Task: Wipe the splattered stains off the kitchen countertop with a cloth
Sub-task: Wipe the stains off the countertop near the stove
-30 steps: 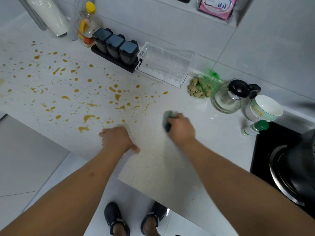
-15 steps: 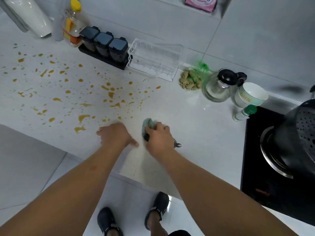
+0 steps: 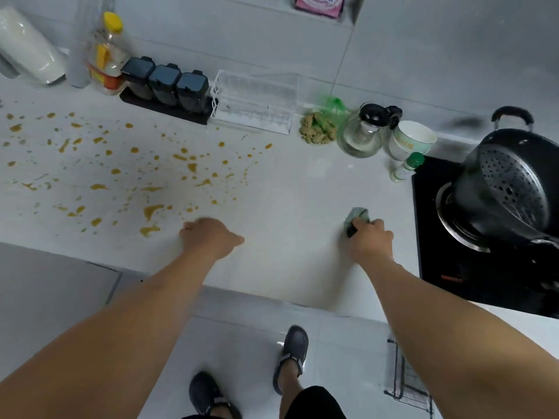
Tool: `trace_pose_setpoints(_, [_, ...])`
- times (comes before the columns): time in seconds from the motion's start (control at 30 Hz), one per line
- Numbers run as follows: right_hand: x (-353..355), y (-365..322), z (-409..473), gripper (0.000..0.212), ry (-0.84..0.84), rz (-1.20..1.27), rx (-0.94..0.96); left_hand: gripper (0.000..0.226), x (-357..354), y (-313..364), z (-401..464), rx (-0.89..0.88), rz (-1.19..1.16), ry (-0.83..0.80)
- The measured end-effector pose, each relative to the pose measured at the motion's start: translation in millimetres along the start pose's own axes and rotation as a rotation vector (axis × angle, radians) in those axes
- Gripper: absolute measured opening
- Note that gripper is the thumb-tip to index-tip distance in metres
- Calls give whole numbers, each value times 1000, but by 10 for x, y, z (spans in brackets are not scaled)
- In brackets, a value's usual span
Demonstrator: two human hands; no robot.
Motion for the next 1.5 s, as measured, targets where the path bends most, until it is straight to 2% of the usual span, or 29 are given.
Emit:
trace_pose_setpoints(0.1, [-249, -486, -310, 40, 41, -14, 45, 84, -6, -64, -108, -24, -96, 26])
trace_pose_setpoints(0.17, [-447, -870, -560, 41, 46, -13, 174, 62, -57, -83, -188, -71, -145, 72])
trace_pose_setpoints(0.2, [-535, -1066, -681, 42, 39, -11, 262, 57, -77, -73, -233, -112, -146, 105])
trace_pose_setpoints(0.3, [-802, -1498, -1107, 32, -11, 21, 494, 56, -122, 26, -344, -344, -108, 166])
trace_pose_setpoints(0.4, [-876, -1450, -1244, 28, -19, 22, 549, 58, -154, 156, -408, -456, 15, 114])
trace_pose_setpoints(0.47, [-814, -1175, -1126, 34, 5, 18, 499, 62, -154, 194, -411, -388, 137, 85])
trace_pose_setpoints(0.57, [-529, -581, -820, 41, 36, 88, 331, 86, -195, 215, -386, -229, 243, 7])
trace_pose_setpoints(0.67, [-218, 63, -505, 44, 61, 70, 155, 106, -336, 221, -334, -237, 336, -4])
trace_pose_setpoints(0.83, [-30, 1046, -477, 58, 77, 104, -135, 118, -421, 226, -300, -257, 389, 3])
trace_pose_setpoints(0.93, [-150, 1188, -697, 60, 114, 140, -259, 117, -402, 220, -300, -261, 390, 16])
trace_pose_setpoints(1.03, [-339, 934, -935, 55, 127, 133, -314, 118, -428, 204, -285, -272, 380, 33])
trace_pose_setpoints(1.17, [-559, 295, -1218, 54, 134, 112, -178, 124, -469, 175, -254, -286, 374, 43])
trace_pose_setpoints(1.33, [-790, -507, -1487, 54, 23, 98, 202, 125, -463, 210, -239, -275, 377, 46])
trace_pose_setpoints(1.43, [-801, -475, -1548, 58, -19, 112, 299, 125, -465, 212, -226, -270, 367, 36])
trace_pose_setpoints(1.5, [-733, -208, -1514, 59, -12, 109, 279, 124, -472, 186, -219, -276, 359, 37])
Point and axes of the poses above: each hand's wrist, its own z-axis towards the middle knuckle, its own x-axis out of the back of the hand, y = z × x, the point moved 2 cm from there along z, towards the middle knuckle, and after that the axes turned 5 degrees about z, right-handed, at the moved point
